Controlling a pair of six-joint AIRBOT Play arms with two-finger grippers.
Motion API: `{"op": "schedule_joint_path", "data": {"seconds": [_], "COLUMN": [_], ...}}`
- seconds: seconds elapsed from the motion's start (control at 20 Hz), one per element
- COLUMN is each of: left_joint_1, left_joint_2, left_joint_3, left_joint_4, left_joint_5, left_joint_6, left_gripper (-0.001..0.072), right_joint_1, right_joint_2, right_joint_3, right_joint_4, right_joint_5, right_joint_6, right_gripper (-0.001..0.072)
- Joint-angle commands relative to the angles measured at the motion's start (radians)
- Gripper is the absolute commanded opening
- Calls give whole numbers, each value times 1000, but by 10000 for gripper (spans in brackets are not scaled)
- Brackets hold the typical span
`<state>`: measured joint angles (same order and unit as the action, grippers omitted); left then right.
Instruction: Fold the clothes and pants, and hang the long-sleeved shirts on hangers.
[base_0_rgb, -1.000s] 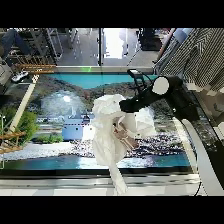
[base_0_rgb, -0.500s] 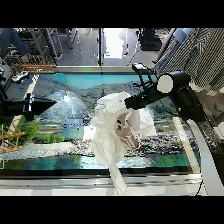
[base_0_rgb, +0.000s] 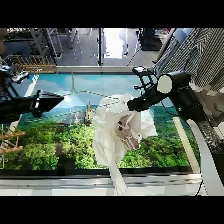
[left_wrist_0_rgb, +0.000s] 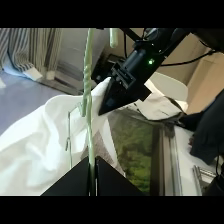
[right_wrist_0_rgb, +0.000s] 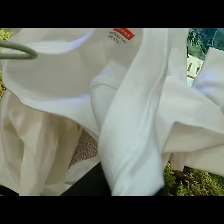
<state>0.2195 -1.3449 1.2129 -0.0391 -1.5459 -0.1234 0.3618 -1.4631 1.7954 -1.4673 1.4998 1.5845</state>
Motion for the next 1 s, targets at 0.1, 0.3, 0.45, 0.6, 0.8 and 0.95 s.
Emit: {"op": "schedule_joint_path", "data": {"seconds": [0.1, 0.3, 0.45, 0.6, 0.8, 0.95], "left_joint_1": [-116, -186, -212, -225, -239, -238], "left_joint_2": [-126, -195, -205, -205, -206, -205], "left_joint_3": [13, 79, 92, 92, 92, 92], "left_joint_4": [-33, -66, -43, 11, 57, 60], "left_joint_5": [158, 151, 140, 139, 77, 34], "left_joint_6": [37, 37, 34, 6, -4, -31], "left_gripper": [19, 18, 19, 19, 18, 18], "right_joint_1": [1, 1, 1, 27, 128, 208], "right_joint_2": [0, 0, 0, 0, 0, 6], "right_joint_3": [1, 1, 1, 2, 37, 76], "right_joint_4": [-2, -6, -3, -2, -24, -36], "right_joint_5": [11, 11, 12, 58, 162, 189], "right_joint_6": [-1, -10, -30, -87, -193, -256], "right_gripper": [22, 22, 22, 22, 22, 22]}}
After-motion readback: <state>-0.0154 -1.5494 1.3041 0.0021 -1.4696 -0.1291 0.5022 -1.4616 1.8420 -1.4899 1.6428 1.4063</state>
